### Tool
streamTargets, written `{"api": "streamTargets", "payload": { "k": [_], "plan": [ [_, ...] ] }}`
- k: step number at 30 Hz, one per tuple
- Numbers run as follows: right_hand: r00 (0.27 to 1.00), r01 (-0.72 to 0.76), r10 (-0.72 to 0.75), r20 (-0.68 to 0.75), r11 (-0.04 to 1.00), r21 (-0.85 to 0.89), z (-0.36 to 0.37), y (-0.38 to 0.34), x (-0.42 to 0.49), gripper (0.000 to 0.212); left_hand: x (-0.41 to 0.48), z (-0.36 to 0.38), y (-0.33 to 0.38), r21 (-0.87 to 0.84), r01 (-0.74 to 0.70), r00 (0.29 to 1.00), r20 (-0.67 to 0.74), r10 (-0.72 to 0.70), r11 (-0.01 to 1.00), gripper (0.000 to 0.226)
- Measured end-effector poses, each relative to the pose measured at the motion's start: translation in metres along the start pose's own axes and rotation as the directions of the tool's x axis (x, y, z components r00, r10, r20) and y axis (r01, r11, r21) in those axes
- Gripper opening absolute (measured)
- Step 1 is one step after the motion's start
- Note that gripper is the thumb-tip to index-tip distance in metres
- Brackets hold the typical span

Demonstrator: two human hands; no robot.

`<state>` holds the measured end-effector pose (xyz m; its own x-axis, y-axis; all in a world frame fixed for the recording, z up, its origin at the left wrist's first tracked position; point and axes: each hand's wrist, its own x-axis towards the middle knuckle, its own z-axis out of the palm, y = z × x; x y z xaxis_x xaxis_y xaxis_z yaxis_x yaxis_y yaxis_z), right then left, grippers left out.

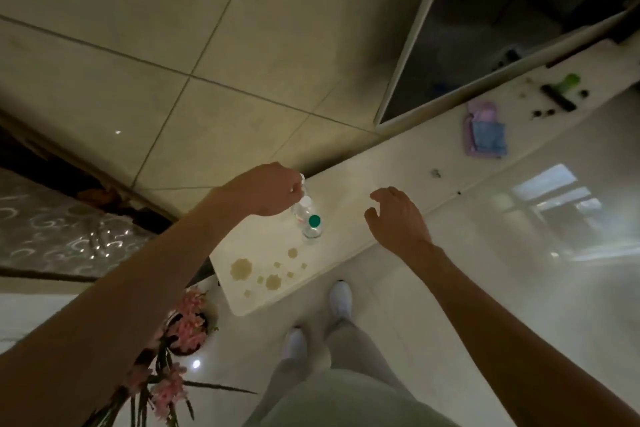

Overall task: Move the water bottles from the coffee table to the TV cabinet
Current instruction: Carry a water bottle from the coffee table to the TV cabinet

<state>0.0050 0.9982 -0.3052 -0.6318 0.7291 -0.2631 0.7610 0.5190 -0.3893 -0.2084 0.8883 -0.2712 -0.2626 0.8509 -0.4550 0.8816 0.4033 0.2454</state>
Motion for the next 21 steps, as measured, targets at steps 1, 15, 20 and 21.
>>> {"api": "streamTargets", "payload": {
  "k": [1, 15, 20, 21],
  "plan": [
    [0.999, -0.023, 0.023, -0.022, 1.000, -0.003, -0.002, 0.005, -0.012, 0.040, -0.003, 0.002, 0.008, 0.007, -0.037, 0.999, 0.004, 0.037, 0.999, 0.027],
    [0.902, -0.356, 0.364, -0.233, 0.931, 0.077, -0.042, 0.129, -0.183, 0.040, -0.021, 0.028, 0.199, 0.117, -0.442, 0.890, 0.177, 0.419, 0.889, 0.032],
    [0.846, -0.435, 0.449, -0.287, 0.893, 0.114, -0.053, 0.189, -0.245, 0.040, -0.032, 0.049, 0.290, 0.164, -0.529, 0.841, 0.234, 0.488, 0.833, 0.032],
    [0.834, -0.455, 0.469, -0.292, 0.882, 0.119, -0.056, 0.205, -0.263, 0.039, -0.037, 0.055, 0.314, 0.179, -0.545, 0.831, 0.244, 0.500, 0.819, 0.031]
  ]
}}
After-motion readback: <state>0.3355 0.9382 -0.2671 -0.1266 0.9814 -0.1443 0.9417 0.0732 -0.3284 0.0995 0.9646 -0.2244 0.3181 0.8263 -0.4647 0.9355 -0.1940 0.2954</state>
